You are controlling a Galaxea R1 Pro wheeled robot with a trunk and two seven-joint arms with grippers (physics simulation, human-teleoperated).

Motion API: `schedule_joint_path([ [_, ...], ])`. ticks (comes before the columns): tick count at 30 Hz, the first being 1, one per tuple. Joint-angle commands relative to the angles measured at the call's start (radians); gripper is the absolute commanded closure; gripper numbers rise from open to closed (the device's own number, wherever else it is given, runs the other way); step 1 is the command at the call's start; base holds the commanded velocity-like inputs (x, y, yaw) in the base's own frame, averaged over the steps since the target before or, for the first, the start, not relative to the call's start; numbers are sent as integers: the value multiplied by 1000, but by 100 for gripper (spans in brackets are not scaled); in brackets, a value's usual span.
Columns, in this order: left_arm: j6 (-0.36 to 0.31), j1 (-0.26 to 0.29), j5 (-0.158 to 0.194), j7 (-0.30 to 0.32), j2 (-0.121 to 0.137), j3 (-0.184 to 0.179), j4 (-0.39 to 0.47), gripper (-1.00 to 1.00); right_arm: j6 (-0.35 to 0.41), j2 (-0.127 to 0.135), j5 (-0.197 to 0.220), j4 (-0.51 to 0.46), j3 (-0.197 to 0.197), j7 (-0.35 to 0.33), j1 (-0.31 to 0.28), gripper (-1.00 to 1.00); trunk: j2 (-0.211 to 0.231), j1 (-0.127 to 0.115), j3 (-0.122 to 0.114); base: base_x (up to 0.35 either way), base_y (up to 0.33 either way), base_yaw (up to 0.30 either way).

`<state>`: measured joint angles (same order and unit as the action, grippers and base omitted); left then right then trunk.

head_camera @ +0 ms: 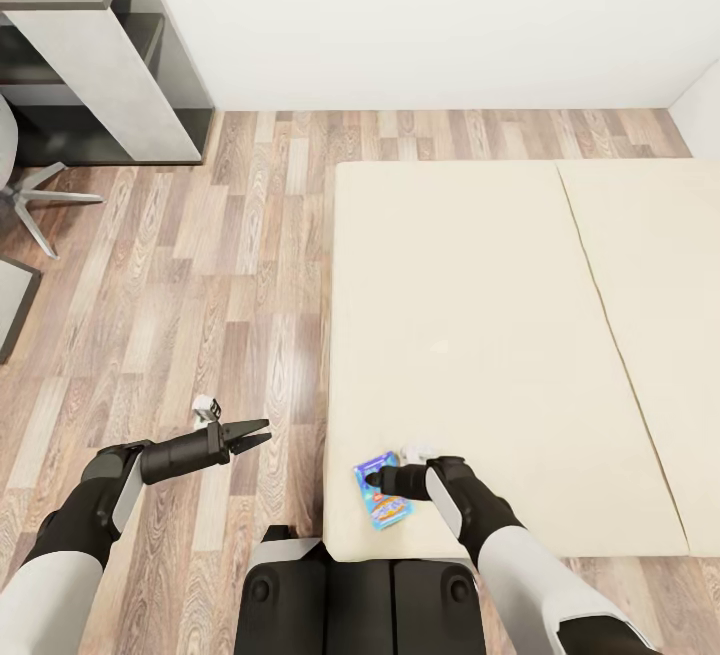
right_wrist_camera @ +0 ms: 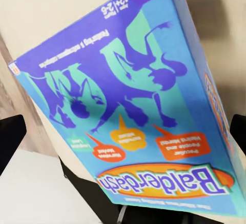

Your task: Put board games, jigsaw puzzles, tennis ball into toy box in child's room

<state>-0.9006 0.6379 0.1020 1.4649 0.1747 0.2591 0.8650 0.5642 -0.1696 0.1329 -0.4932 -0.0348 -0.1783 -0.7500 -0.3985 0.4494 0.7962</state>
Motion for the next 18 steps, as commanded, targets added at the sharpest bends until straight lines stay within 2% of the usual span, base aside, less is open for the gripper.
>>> schedule_joint_path([
  [1, -11, 0, 0, 3, 0, 0, 0, -100, 6, -1, 10, -1, -4, 3, 0, -100, -1, 1, 1, 0, 0, 0],
  [6, -11, 0, -1, 2, 0, 0, 0, -100, 6, -5, 9, -1, -4, 3, 0, -100, -1, 1, 1, 0, 40, 0],
  [18, -11, 0, -1, 3, 1, 0, 0, -100, 5, -5, 9, -1, -4, 3, 0, -100, -1, 1, 1, 0, 133, 0],
])
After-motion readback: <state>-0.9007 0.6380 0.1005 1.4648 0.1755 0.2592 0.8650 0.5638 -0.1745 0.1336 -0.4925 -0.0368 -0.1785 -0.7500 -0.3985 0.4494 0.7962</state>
